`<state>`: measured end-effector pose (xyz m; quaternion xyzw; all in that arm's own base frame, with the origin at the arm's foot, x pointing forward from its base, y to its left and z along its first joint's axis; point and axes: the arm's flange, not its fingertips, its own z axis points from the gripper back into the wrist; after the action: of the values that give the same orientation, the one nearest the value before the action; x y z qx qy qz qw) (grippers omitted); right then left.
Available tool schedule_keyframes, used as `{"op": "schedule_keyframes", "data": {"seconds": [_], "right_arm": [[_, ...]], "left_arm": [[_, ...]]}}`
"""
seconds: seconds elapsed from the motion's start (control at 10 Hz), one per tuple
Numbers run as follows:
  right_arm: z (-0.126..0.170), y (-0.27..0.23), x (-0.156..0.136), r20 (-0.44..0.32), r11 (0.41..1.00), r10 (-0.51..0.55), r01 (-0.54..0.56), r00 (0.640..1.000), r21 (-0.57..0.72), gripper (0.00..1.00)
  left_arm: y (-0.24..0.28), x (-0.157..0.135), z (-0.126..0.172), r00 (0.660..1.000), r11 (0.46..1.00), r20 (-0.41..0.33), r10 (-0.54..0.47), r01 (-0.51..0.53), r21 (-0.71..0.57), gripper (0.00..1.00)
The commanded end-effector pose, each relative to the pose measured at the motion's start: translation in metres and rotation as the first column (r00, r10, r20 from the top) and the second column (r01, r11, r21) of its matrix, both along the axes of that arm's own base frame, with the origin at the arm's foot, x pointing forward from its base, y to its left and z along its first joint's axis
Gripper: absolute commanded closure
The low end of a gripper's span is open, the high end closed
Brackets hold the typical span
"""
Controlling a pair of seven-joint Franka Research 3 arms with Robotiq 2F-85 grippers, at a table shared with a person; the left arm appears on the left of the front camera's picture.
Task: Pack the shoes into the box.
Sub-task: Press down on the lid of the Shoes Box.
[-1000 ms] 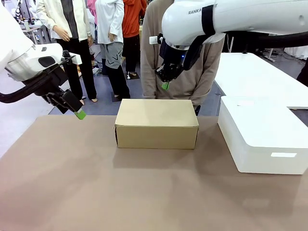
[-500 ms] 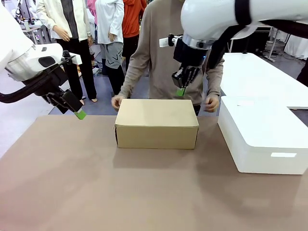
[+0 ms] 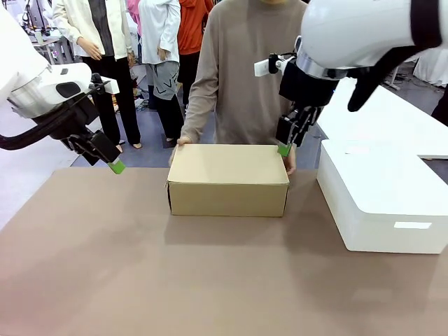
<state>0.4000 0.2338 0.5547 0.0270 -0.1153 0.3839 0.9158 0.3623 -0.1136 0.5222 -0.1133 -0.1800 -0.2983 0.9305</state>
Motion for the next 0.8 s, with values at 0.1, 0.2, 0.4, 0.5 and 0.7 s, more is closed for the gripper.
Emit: {"op": "schedule_keyframes", "data": {"seconds": [0.1, 0.2, 0.4, 0.5, 0.7], "right_arm": [[-0.008, -0.018, -0.031, -0.010, 0.996, 0.089, -0.089, 0.996, 0.009, 0.00], [-0.009, -0.022, -0.040, -0.006, 0.996, 0.092, -0.092, 0.996, 0.014, 0.00], [-0.017, -0.029, -0.051, 0.022, 0.996, 0.080, -0.081, 0.997, 0.032, 0.00], [-0.020, -0.031, -0.052, 0.033, 0.994, 0.075, -0.077, 0.997, 0.073, 0.00], [-0.011, -0.025, -0.049, 0.012, 0.999, 0.052, -0.052, 0.999, 0.002, 0.00]], "left_arm": [[0.001, -0.001, 0.000, 1.000, 1.000, 0.010, 0.014, -0.014, 0.012, 0.00], [0.001, -0.001, 0.000, 1.000, 1.000, 0.010, 0.014, -0.014, 0.012, 0.00], [0.001, -0.001, 0.000, 1.000, 1.000, 0.010, 0.014, -0.014, 0.012, 0.00], [0.001, -0.001, 0.000, 1.000, 1.000, 0.010, 0.014, -0.014, 0.012, 0.00], [0.001, -0.001, 0.000, 1.000, 1.000, 0.010, 0.014, -0.014, 0.012, 0.00]]}}
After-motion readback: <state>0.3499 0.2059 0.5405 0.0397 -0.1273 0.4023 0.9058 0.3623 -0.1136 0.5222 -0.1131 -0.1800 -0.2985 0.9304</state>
